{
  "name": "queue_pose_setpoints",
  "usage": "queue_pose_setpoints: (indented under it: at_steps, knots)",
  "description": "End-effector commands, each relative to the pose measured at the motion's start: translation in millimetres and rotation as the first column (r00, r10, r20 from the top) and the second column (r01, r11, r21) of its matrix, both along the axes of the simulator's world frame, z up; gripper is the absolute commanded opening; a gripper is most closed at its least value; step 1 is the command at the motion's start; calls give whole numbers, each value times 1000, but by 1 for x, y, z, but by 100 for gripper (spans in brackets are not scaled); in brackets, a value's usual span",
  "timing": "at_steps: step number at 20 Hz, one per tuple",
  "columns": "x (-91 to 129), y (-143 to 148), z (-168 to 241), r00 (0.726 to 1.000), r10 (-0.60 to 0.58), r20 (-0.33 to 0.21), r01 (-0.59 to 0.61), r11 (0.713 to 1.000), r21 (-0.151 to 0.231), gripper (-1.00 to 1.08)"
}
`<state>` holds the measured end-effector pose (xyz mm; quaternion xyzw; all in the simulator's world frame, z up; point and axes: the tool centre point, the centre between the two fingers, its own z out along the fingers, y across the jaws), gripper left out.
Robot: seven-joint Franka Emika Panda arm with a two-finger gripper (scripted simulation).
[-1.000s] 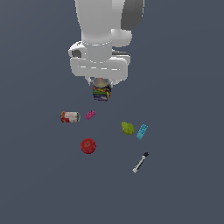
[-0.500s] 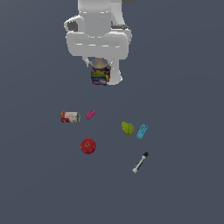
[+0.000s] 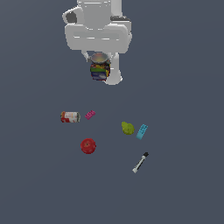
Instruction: Pick up a designated object from a clutter of objects.
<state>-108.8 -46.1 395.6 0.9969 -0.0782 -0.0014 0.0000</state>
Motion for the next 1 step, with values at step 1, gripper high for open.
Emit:
queue_pose_setpoints:
  at_steps: [1]
  knots:
    - [1, 0, 1, 1000, 0, 3, 0, 1000, 0, -100]
